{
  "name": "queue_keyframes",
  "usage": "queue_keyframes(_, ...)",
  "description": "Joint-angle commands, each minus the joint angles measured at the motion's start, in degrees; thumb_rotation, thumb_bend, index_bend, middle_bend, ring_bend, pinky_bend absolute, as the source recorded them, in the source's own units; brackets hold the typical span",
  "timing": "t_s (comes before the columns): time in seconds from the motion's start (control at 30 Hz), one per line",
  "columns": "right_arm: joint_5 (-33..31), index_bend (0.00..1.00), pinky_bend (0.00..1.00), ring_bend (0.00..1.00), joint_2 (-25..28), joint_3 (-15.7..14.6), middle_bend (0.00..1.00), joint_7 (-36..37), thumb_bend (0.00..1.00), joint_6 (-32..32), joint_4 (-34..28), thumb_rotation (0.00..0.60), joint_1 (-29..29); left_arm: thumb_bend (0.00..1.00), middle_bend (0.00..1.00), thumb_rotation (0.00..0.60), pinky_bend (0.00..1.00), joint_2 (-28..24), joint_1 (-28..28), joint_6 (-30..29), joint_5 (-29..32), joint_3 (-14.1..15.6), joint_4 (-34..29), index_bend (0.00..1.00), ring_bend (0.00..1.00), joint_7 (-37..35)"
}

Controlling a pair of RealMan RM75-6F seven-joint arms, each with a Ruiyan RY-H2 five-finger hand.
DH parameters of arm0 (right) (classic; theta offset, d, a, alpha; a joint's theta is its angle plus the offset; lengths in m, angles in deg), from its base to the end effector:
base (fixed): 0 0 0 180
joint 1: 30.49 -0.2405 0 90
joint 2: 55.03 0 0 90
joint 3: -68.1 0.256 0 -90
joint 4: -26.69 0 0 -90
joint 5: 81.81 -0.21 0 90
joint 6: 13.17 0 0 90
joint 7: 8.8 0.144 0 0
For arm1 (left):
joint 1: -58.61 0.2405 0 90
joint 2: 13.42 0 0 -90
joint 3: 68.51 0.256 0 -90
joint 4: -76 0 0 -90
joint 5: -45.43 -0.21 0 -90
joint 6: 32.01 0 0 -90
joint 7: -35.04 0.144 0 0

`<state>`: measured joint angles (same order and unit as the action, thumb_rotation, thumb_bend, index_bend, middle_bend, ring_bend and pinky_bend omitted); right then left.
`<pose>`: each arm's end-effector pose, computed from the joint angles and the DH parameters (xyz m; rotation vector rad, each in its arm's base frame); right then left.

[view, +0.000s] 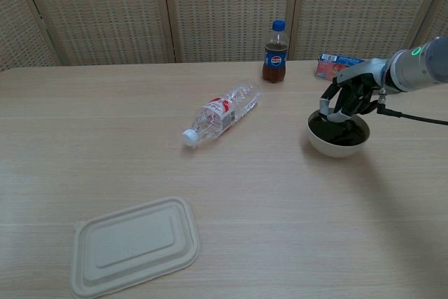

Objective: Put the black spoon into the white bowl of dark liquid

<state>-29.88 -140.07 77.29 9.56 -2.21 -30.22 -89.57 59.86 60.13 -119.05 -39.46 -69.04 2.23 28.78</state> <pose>-0.1915 -0.4498 0.0034 1.7209 -1.6414 0.5923 -0.3775 0.1352 0.1399 -1.3121 -0.9320 -0.7692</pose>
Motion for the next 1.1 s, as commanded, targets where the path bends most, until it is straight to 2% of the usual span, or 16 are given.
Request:
queue_keyframes(0.03,-0.03,0.64,1.00,0.96,0.86,-0.35,0.93,-0.23,0.68,0.02,-1.52,0.600,0.30,0.41,0.00,0.600,0.00,0.04,-0.08,0.11,-0.03,-0.03,0.06,0.00,0.00,-0.08)
queue_keyframes(0.23,-0.24,0.64,1.00,0.96,0.54,-0.49,0.93,-0.23,0.68,-0.48,-2.75,0.600,0.08,0.41,0.00,0.600,0.00,0.09,-0.07,0.16,0.07,-0.08,0.34,0.00,0.00,-0.38)
queue_keyframes(0.63,-0.56,0.64,1.00,0.96,-2.17,0.46,0.93,-0.14,0.68,-0.40,0.79,0.600,-1.36,0.41,0.00,0.600,0.00,0.23,0.39,0.26,0.67,-0.08,1.05,0.00,0.00,-0.94)
queue_keyframes(0.9,-0.95,0.64,1.00,0.96,-0.70,0.45,0.93,-0.02,0.68,0.69,0.22,0.600,-0.32,0.41,0.00,0.600,0.00,0.29,0.10,0.34,0.25,-0.13,0.98,0.00,0.00,-0.95)
queue_keyframes(0.97,-0.91,0.62,1.00,0.96,-0.25,0.47,0.93,-0.05,0.64,1.02,-0.39,0.600,-0.01,0.41,0.00,0.600,0.00,0.27,0.01,0.31,0.12,-0.15,0.88,0.00,0.00,-0.90)
queue_keyframes(1.03,-0.86,0.57,1.00,0.96,0.20,0.55,0.93,-0.05,0.54,1.31,-1.05,0.600,0.27,0.41,0.00,0.600,0.00,0.23,-0.07,0.25,0.02,-0.20,0.74,0.00,0.00,-0.84)
queue_keyframes(1.1,-0.74,0.50,1.00,0.96,1.17,0.56,0.92,-0.10,0.39,1.36,-2.42,0.600,0.60,0.41,0.00,0.600,0.00,0.10,-0.12,0.03,-0.21,-0.22,0.47,0.00,0.00,-0.71)
